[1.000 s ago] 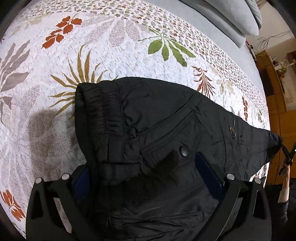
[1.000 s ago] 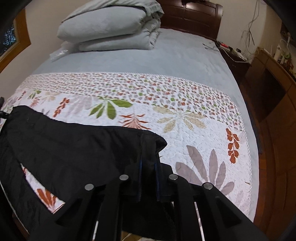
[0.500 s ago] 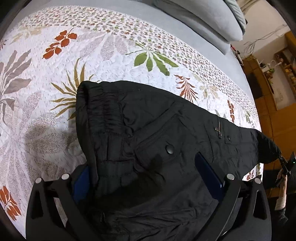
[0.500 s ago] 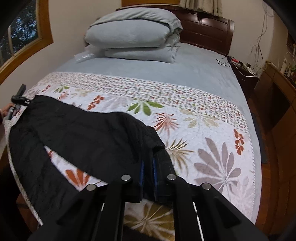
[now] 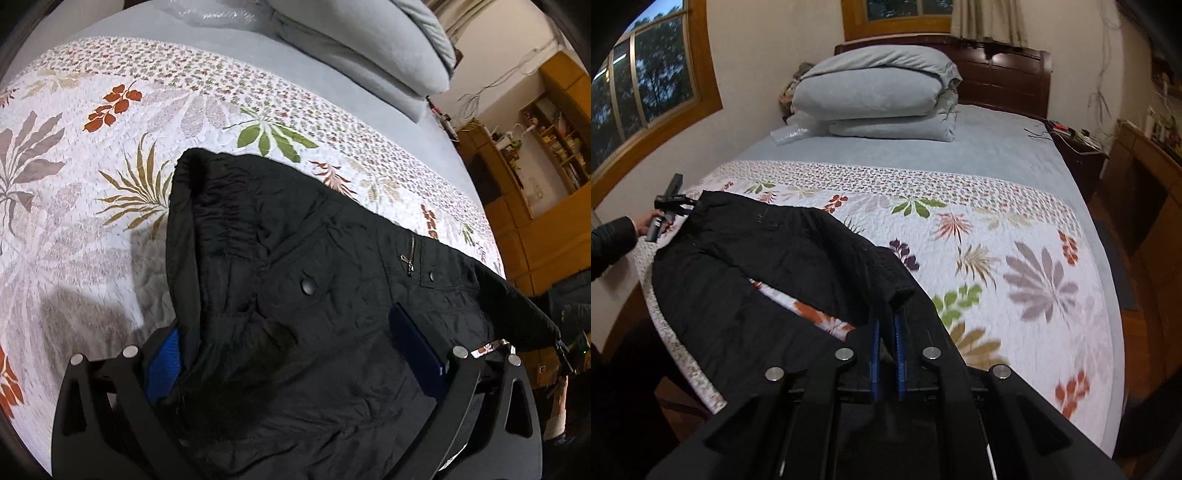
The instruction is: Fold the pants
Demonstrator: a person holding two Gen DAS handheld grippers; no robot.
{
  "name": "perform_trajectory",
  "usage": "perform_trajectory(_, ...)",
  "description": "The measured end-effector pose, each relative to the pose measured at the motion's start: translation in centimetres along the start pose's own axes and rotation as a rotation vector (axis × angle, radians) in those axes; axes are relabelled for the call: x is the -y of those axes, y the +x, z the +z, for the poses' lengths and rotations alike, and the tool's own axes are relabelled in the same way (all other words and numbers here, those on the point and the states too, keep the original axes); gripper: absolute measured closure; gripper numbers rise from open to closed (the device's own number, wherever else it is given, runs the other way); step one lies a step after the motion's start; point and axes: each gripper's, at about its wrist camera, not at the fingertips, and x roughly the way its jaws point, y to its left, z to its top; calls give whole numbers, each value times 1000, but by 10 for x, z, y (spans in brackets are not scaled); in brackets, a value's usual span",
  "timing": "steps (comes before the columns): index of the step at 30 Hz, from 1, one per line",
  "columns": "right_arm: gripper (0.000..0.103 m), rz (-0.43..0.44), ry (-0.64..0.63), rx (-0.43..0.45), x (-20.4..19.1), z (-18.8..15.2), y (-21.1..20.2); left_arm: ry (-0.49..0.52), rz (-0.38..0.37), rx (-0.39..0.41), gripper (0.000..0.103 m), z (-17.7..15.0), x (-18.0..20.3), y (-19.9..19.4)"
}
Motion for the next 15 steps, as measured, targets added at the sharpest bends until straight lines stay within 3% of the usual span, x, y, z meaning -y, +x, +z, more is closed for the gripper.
perform_trajectory(7,100,-38,165,-3,14,-75,-35,-45,-45,97,3,-28,-4,-23)
perform_trajectory(15,103,-49,345,-28,37,-135,-16,-81,-77,167,3,-49,-10,-35)
